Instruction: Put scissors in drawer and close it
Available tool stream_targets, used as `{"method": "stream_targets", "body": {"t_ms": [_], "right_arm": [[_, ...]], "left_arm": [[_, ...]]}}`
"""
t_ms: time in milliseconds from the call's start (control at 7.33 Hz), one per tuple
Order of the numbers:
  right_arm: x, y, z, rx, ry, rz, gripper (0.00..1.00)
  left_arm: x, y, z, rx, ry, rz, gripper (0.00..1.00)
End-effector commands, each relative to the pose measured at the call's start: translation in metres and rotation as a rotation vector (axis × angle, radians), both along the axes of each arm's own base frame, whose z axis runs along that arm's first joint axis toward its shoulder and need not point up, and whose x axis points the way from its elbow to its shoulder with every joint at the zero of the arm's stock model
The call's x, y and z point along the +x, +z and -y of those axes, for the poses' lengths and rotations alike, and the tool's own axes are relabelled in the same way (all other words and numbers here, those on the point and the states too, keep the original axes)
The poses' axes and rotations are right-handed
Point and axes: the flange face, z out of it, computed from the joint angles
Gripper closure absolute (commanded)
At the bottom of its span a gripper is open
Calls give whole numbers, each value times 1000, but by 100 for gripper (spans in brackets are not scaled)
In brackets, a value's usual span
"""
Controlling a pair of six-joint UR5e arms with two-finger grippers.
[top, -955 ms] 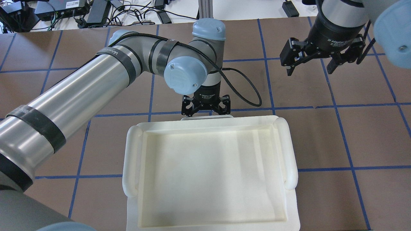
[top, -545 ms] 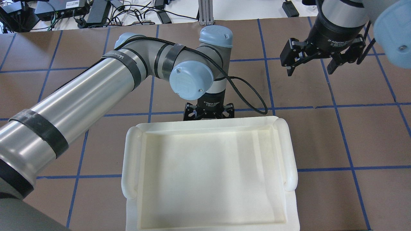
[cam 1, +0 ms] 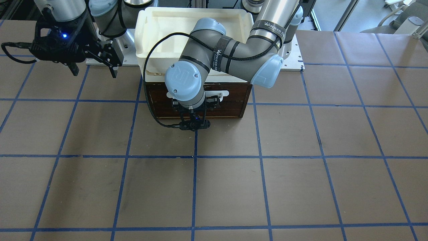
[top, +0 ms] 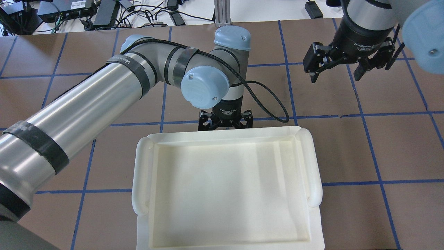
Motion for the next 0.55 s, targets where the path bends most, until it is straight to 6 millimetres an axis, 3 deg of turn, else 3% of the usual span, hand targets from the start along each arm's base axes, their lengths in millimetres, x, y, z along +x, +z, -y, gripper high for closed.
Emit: {"method": "stream_targets", "body": {"t_ms": [0,409], "right_arm": [[0,1,0,-1,5,-2,0],[0,0,0,0,10,-2,0]], "left_arm": [[7,35,20,-141,-33,25,0],[20,114,22,-282,-4,-38,0]]}}
